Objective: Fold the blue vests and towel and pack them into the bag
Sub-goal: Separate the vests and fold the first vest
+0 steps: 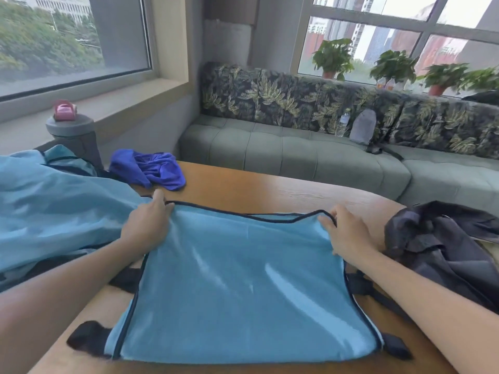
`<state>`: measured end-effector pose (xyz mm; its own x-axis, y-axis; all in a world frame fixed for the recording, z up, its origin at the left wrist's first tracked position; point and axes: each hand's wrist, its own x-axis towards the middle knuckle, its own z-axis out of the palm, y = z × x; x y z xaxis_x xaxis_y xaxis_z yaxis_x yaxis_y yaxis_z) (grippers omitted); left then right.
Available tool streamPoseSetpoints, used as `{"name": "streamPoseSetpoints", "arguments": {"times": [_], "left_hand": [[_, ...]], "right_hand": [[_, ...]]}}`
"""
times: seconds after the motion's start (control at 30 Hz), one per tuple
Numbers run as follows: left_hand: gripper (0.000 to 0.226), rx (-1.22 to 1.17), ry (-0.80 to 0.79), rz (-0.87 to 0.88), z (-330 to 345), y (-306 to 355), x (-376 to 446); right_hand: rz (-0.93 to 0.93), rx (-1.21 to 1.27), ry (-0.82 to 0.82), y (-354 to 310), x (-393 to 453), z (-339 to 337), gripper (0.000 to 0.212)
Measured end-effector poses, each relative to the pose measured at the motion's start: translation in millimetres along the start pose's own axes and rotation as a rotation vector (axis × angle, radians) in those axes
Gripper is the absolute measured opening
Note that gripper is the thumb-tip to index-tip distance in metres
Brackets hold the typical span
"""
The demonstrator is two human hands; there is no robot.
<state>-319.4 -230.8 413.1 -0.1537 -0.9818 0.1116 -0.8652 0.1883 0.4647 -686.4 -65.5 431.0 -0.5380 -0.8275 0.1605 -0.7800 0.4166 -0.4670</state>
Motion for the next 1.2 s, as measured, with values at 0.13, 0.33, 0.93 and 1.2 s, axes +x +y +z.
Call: {"name": "streamPoseSetpoints", "arguments": {"times": [0.13,0.33,0.93,1.2], "left_hand": [[0.022,0.168,-0.011,0.025,29,-10,2],[0.022,0.182,0.015,0.052,25,-9,5],[0.081,0.419,-0.168,0.549,56,-20,-1],[0.094,0.387,-0.309,0.347,59,-20,-7]], "right_hand": [[0.028,-0.104,-0.063,19,8,44,0.017],[0.012,-0.053,0.046,23,7,43,0.011],[-0.229,-0.196,-0.246,24,-6,70,0.058],[-0.344,-0.23,-0.292,40,6,58,0.089]]}}
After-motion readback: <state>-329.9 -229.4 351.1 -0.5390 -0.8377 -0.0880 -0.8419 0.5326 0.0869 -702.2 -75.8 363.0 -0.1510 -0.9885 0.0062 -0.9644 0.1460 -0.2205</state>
